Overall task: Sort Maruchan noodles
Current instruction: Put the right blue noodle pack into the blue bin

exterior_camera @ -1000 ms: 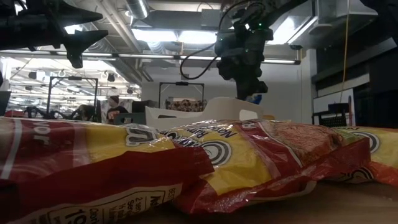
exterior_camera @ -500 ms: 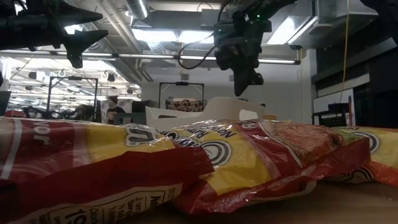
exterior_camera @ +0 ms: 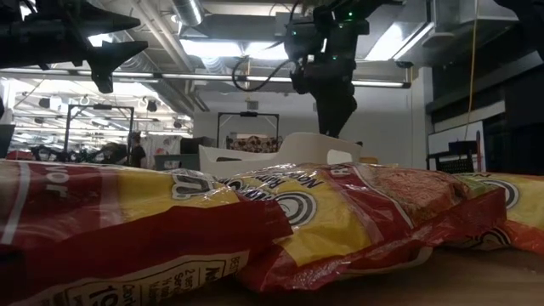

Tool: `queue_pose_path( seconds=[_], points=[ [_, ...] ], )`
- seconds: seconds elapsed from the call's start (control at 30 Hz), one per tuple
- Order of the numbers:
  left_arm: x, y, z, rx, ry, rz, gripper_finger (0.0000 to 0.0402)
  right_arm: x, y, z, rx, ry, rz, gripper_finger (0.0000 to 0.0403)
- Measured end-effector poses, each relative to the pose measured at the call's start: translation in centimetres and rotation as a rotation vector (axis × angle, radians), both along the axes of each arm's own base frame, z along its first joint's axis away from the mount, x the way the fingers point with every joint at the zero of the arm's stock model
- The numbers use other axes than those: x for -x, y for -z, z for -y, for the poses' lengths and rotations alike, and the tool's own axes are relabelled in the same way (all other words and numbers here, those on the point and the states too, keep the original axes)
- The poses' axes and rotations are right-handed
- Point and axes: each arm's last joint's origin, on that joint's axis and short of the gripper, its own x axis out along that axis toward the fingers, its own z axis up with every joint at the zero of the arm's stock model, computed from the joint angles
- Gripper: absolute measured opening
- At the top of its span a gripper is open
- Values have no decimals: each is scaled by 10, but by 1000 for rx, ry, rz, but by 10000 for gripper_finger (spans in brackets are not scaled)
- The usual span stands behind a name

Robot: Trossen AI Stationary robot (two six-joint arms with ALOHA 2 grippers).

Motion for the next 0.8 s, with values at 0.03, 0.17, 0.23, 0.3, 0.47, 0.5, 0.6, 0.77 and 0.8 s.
queue_pose_path(
  seconds=[0.03,0.17,0.23,0.3,0.47,0.5,0.6,0.77,0.8],
  points=[
    [0,0,0,0,0,1,174,-1,0,-2,9,-4,5,305],
    [0,0,0,0,-1,0,174,-2,0,-4,24,-9,-6,307],
    [0,0,0,0,-1,0,174,-3,4,-4,19,2,-6,300],
    [0,0,0,0,-1,0,174,-1,11,-5,-1,16,-18,291],
    [0,0,0,0,-1,0,174,2,30,-10,-50,45,-42,281],
    [0,0,0,0,-1,0,174,1,31,-13,-56,44,-39,281],
    [0,0,0,0,-2,0,174,0,32,-16,-66,49,-36,276],
    [0,0,0,0,-2,0,174,-4,32,-29,-67,13,-35,239],
    [0,0,0,0,-2,-1,174,-4,32,-32,-73,2,-34,229]
  ],
)
